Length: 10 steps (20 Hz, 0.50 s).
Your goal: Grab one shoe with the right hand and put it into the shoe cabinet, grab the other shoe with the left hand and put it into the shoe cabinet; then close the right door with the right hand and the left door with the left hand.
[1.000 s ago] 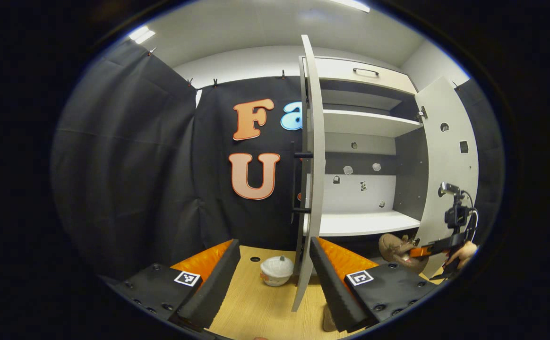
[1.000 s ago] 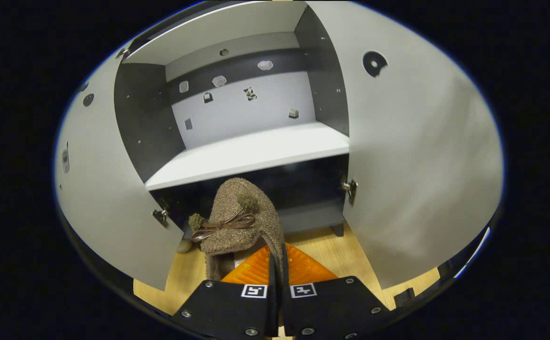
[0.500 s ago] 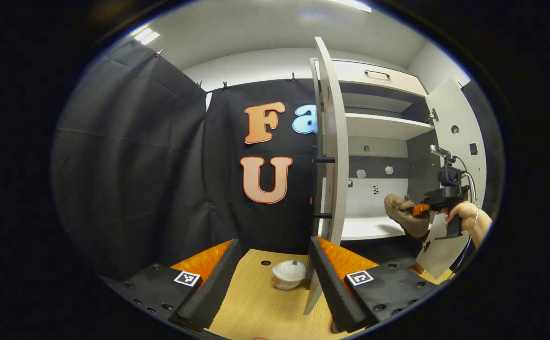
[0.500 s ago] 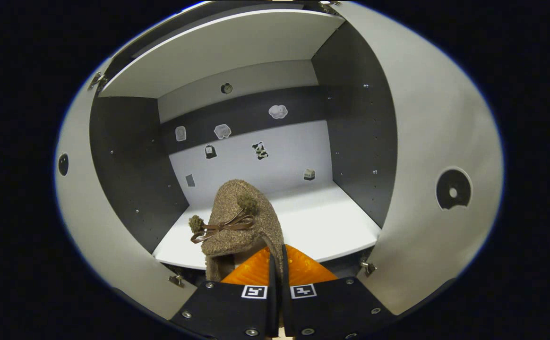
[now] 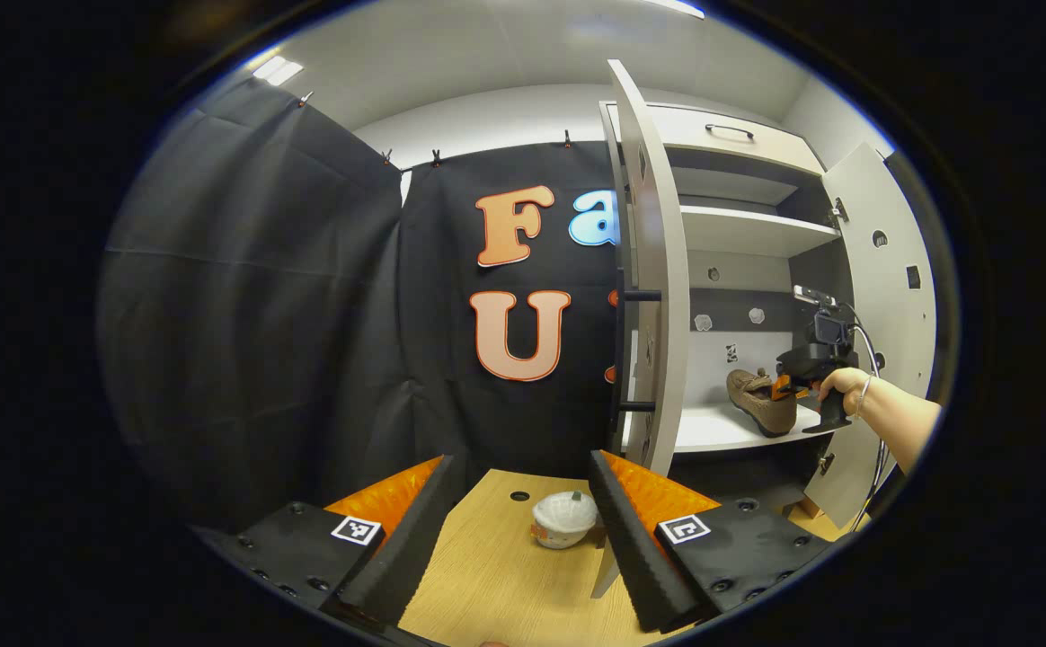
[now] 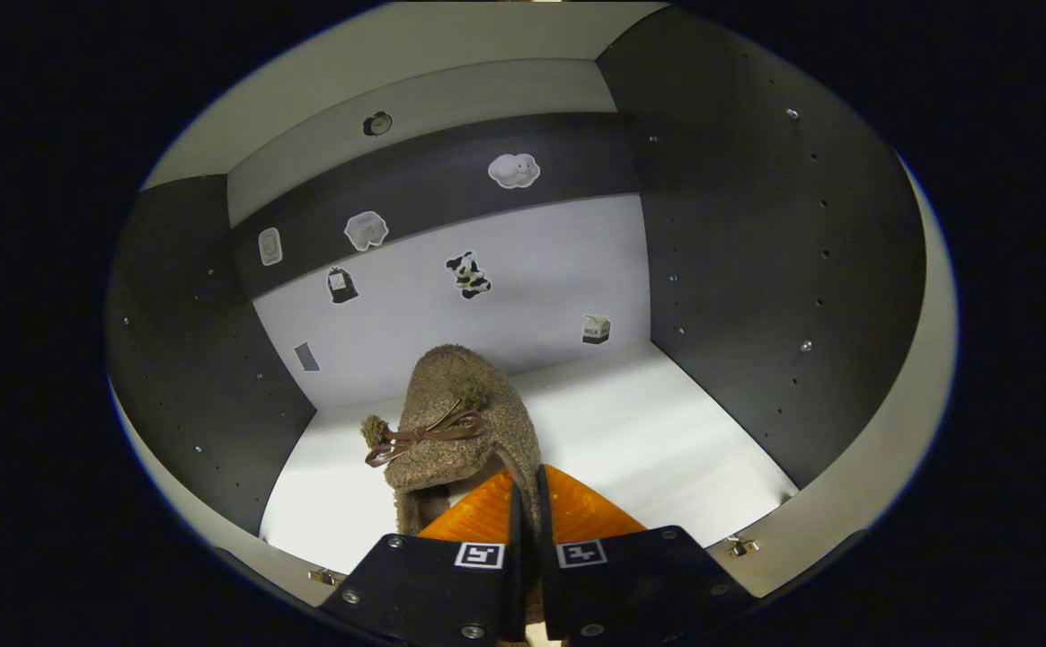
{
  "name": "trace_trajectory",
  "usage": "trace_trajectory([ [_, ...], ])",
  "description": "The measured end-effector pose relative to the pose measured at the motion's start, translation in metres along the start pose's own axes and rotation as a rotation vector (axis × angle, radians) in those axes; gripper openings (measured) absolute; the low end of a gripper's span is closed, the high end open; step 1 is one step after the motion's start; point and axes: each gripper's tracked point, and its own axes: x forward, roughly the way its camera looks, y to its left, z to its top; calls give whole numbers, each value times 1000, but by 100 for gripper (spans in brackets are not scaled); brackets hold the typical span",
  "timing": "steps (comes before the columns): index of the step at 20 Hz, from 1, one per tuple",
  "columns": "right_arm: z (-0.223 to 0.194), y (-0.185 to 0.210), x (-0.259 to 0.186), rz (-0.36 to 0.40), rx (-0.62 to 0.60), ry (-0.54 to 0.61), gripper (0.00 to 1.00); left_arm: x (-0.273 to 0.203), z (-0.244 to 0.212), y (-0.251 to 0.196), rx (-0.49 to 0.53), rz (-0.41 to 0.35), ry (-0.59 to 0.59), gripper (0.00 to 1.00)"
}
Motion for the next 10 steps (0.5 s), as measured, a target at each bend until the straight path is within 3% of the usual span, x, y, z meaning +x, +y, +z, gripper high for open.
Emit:
trace_trajectory([
  [4, 15, 3, -17, 3, -15, -73, 21, -1, -5, -6, -12, -7, 17, 96],
  [8, 21, 11, -62, 40, -89, -153, 49, -7, -7, -18, -29, -43, 12, 96],
  [9, 21, 12, -75, 43, -103, -175, 62, -8, -8, -23, -29, -56, 16, 96],
  [10, 21, 10, -89, 39, -114, -201, 68, -10, -10, -28, -29, -71, 18, 96],
])
